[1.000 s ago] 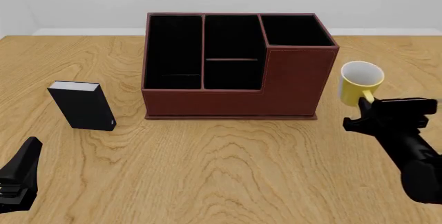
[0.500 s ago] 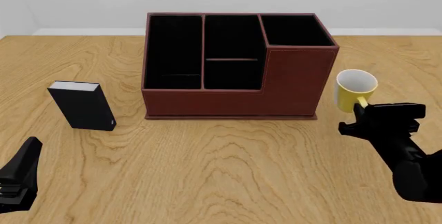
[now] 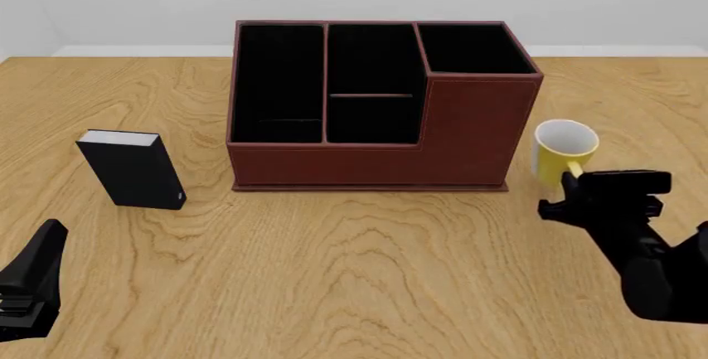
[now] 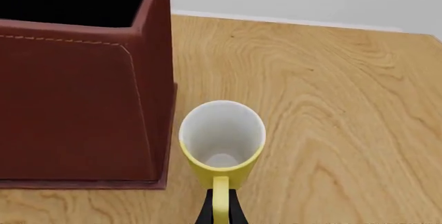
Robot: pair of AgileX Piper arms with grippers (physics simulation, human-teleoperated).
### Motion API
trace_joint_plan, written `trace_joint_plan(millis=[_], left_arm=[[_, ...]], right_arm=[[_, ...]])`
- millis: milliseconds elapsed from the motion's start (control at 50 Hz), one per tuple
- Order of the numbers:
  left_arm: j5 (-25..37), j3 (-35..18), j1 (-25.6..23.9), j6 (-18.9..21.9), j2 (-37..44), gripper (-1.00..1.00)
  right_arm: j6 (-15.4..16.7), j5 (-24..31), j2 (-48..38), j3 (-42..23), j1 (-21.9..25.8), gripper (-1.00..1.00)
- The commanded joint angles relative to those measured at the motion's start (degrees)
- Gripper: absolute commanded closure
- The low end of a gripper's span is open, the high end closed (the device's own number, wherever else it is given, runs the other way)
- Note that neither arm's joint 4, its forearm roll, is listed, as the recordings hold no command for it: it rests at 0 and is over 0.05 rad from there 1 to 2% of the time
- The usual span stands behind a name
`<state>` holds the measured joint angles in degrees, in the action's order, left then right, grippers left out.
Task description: Pick up the yellow and white mug and place it to the right of the caddy.
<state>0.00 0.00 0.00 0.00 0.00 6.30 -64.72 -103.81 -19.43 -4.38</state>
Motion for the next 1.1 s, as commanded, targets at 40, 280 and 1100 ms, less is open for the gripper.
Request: trace_joint_plan(millis=[40,280,1100], left_arm=[[0.00,0.00,0.00,0.00,0.00,-1.00],[0.00,0.00,0.00,0.00,0.00,-1.00],[0.00,0.00,0.00,0.00,0.00,-1.00]], right_arm=[[-0.32,-1.65,-2.12,0.00,0.02,1.00],[-0.27,-2.94,-4.61,-0.51,-0.30,1.00],[-0.15,-5.01,-10.09,-1.24,-0.71,1.00]])
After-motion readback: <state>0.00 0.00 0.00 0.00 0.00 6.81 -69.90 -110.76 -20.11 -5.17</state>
